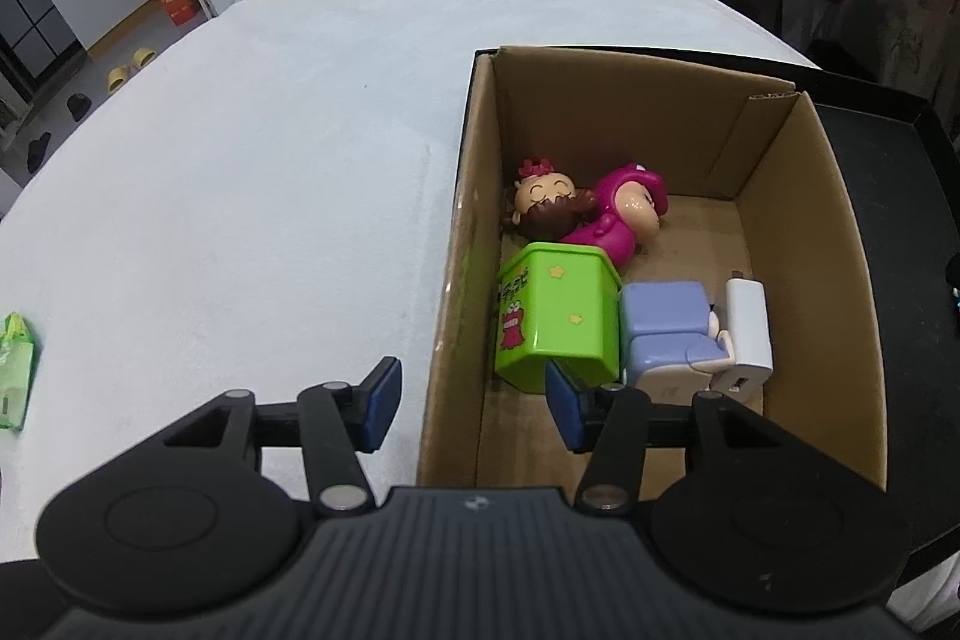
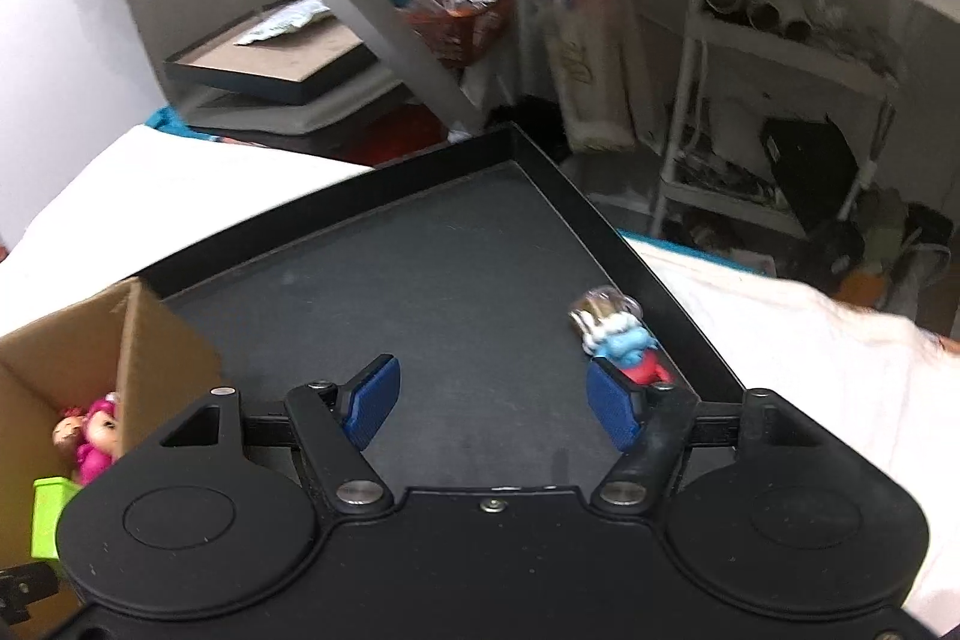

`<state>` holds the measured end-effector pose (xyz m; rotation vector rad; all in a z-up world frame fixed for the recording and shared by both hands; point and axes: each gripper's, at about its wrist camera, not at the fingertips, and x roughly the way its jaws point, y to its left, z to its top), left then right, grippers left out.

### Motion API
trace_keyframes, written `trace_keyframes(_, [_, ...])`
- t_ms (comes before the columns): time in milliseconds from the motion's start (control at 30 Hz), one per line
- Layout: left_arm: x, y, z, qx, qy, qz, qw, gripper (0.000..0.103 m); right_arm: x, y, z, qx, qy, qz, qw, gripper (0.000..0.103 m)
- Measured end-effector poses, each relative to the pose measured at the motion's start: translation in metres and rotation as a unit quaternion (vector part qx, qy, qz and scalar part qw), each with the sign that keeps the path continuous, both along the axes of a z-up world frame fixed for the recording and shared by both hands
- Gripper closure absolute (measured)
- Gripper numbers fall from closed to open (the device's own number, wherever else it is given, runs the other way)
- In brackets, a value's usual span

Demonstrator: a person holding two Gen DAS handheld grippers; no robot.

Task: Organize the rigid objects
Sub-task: 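Move the right gripper to the blue-red figurine with glass cup and grasp it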

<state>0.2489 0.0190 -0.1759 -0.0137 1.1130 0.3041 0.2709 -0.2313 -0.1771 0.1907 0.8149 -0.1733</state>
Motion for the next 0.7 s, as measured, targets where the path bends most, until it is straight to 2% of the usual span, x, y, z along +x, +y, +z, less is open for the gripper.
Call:
trace_keyframes(333, [0.005,-0.022,-0.003,0.045,0.012,-0.025,0.9986,0.049,0.015,-0.025,-0.008,0.007,0.004,-0.026,1.0,0.04])
trace_keyframes(533, [0.005,-0.021,-0.003,0.045,0.018,-0.025,0.9985,0.049,0.029,-0.052,-0.011,0.018,0.007,-0.054,0.998,0.042])
trace_keyframes(600, [0.006,-0.021,-0.002,0.046,0.015,-0.026,0.9985,0.049,0.033,-0.058,-0.015,0.026,0.013,-0.058,0.998,0.052])
trace_keyframes(700, [0.006,-0.022,-0.001,0.046,0.014,-0.028,0.9985,0.049,0.033,-0.06,-0.019,0.037,0.017,-0.052,0.998,0.058])
